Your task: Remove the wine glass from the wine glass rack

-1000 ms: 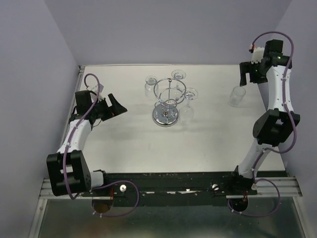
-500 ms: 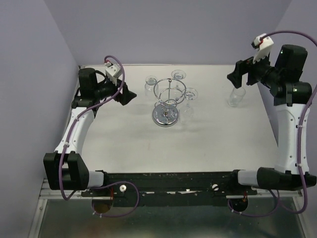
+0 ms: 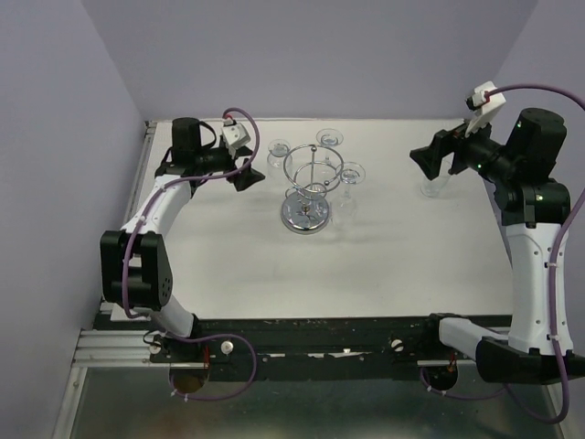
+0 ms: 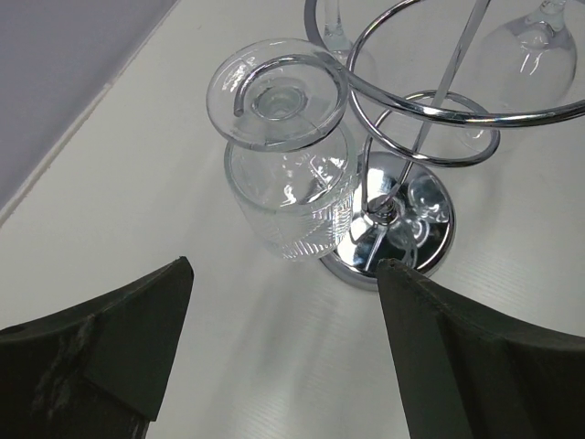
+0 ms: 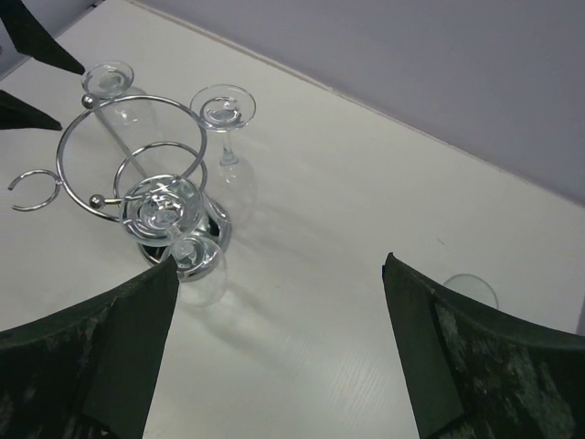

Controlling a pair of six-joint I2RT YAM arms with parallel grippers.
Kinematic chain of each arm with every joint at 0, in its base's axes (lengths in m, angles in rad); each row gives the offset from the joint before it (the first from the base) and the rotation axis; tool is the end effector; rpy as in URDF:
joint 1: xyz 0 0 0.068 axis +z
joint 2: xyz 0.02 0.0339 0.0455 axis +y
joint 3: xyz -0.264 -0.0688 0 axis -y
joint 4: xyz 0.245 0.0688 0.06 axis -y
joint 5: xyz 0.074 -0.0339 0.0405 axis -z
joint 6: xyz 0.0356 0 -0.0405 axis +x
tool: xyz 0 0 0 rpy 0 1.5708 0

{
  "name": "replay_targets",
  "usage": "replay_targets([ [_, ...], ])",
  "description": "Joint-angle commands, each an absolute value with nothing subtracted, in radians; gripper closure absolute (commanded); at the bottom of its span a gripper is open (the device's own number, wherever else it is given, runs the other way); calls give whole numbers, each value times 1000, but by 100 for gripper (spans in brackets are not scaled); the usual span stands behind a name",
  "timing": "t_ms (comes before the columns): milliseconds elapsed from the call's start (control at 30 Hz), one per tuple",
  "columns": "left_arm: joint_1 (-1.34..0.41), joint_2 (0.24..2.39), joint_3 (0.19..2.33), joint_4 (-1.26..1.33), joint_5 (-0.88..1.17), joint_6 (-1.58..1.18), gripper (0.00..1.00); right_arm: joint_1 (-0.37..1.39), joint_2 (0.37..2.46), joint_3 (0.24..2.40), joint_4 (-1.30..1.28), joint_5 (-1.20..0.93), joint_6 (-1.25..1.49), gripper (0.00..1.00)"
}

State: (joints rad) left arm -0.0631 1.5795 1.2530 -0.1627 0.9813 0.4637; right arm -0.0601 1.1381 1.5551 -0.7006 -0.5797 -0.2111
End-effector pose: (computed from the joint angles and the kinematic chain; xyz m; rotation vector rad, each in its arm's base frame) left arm 0.3538 -0.0520 0.3117 1.0312 1.5953 -0.7308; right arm 0.2094 0.0069 0.4782 -0.5304 1.7416 0.3448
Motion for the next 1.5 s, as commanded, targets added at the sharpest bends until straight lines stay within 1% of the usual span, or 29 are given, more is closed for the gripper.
replay_targets([
  [0, -113, 1626, 1230, -5, 1029, 460, 1, -58, 1124, 1554, -759, -627, -251, 0],
  [400, -186, 1738, 1238, 81, 953, 476, 1, -60, 1124, 1548, -808, -607, -287, 0],
  [667, -212, 1758, 1243, 141, 930, 445, 1, -58, 1138, 1526, -790, -623, -275, 0],
  [1100, -225, 1775, 1258, 147, 917, 439, 1, -58, 1141, 1513, -773, -623, -262, 0],
  [1300, -229, 1781, 1269, 164, 897, 419, 10, -60, 1132, 1494, -767, -617, -259, 0],
  [1467, -235, 1781, 1289, 141, 903, 433, 21, -60, 1121, 1474, -764, -615, -259, 0],
])
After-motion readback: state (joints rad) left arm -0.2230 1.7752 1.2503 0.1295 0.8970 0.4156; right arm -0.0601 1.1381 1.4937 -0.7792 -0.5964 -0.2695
